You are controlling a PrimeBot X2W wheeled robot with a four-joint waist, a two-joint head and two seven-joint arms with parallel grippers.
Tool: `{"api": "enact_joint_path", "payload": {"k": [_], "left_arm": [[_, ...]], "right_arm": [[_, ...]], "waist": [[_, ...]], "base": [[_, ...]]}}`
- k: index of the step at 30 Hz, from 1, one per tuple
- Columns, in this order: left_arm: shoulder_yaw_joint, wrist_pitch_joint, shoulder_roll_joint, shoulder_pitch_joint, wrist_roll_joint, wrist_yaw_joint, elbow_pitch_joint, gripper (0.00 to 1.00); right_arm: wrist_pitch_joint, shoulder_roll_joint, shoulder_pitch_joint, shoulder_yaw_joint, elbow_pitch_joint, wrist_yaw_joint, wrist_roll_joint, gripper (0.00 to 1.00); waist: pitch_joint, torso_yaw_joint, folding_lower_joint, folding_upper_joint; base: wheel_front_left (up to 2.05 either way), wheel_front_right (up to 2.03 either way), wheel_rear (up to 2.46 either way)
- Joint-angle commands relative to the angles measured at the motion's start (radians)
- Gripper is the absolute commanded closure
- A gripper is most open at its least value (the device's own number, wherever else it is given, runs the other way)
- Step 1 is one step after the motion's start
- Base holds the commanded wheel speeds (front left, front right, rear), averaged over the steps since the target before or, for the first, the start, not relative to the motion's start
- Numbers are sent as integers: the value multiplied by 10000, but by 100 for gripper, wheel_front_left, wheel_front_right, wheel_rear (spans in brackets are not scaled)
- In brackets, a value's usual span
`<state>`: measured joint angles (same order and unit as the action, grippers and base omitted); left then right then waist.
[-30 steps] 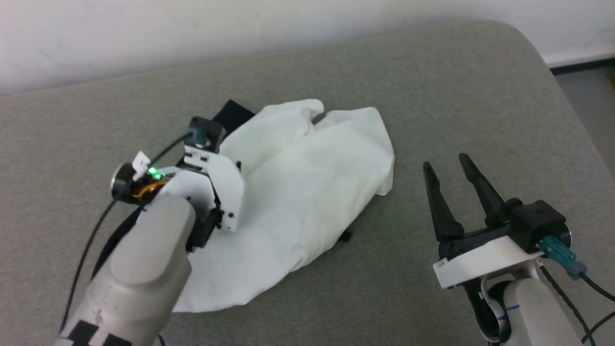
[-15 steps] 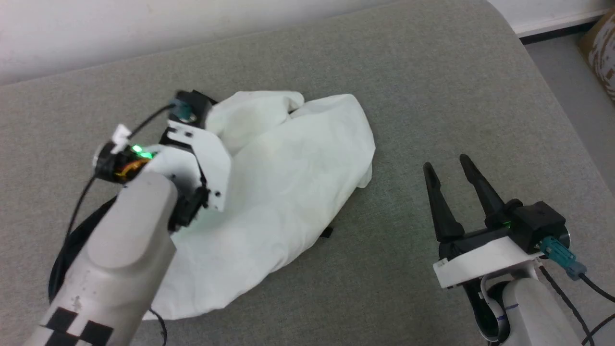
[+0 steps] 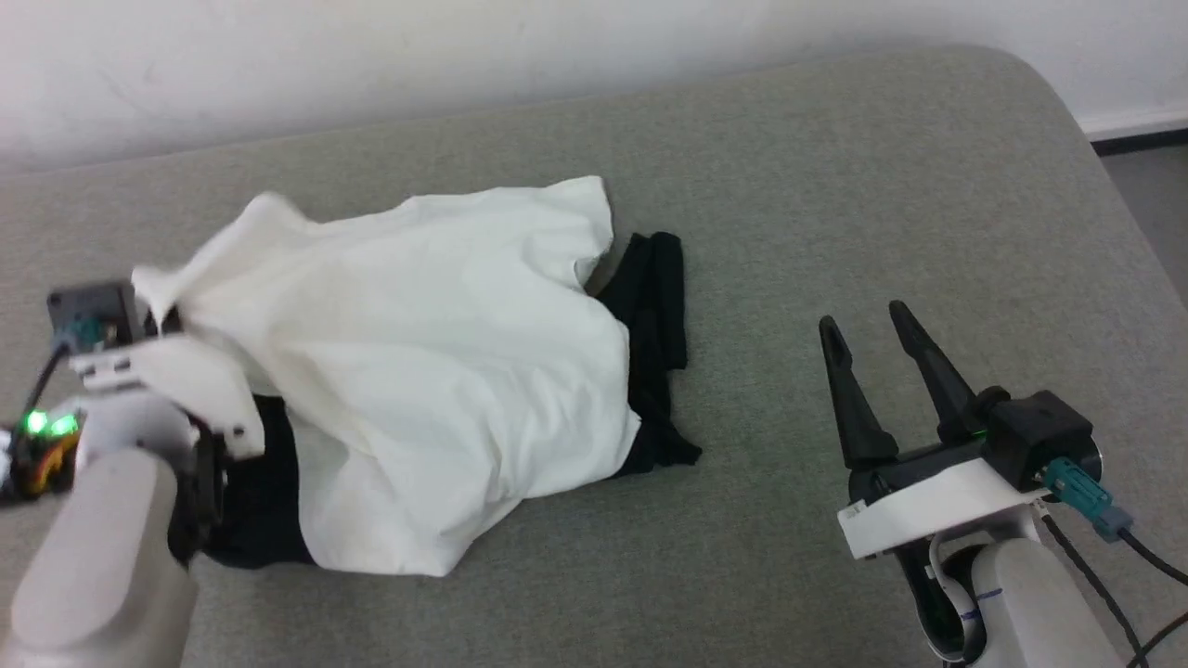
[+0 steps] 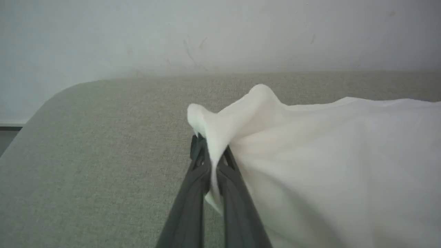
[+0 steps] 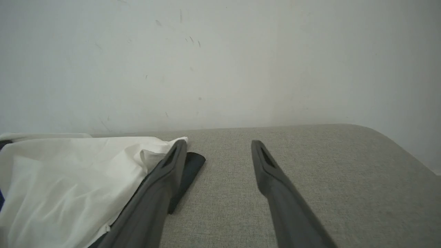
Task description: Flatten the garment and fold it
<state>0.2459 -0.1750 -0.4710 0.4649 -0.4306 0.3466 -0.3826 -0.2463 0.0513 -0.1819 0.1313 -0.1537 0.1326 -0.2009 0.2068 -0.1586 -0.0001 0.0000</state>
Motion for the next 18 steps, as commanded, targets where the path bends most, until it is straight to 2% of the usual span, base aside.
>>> {"api": "enact_joint_path", "payload": {"k": [1, 2, 3, 4, 9, 13, 18], "left_arm": [[-99, 103, 110, -445, -187, 102, 38, 100], [-172, 197, 223, -722, -333, 133, 85, 100], [-238, 357, 369, -971, -489, 119, 165, 69], [-293, 517, 537, -1217, -671, 59, 252, 2], [-799, 2252, 1421, -2161, -1381, -203, 898, 0], [-958, 3866, 1901, -2695, -1368, -447, 1376, 0], [-1066, 4347, 2488, -3206, -820, -649, 2173, 0]], "right_arm": [[49, -11, 60, -14, 10, -19, 52, 0], [103, -11, 75, -6, 24, -19, 66, 0], [184, -11, 94, 4, 31, -19, 68, 0], [273, -11, 109, 16, 47, -19, 79, 0], [1039, -11, 154, 481, 207, -19, 355, 0], [2766, 125, 219, 1329, 109, -19, 814, 0], [4521, 774, 197, 2065, 206, -19, 662, 0]], "waist": [[-187, 271, 1, 0], [-215, 333, 1, 0], [-243, 397, 1, 0], [-267, 462, 1, 0], [-355, 796, 1, 0], [-309, 1112, 1, 0], [-145, 1555, 1, 0]], "base": [[0, 0, 0], [0, 0, 0], [0, 0, 0], [0, 0, 0], [0, 0, 0], [0, 0, 0], [0, 0, 0]]}}
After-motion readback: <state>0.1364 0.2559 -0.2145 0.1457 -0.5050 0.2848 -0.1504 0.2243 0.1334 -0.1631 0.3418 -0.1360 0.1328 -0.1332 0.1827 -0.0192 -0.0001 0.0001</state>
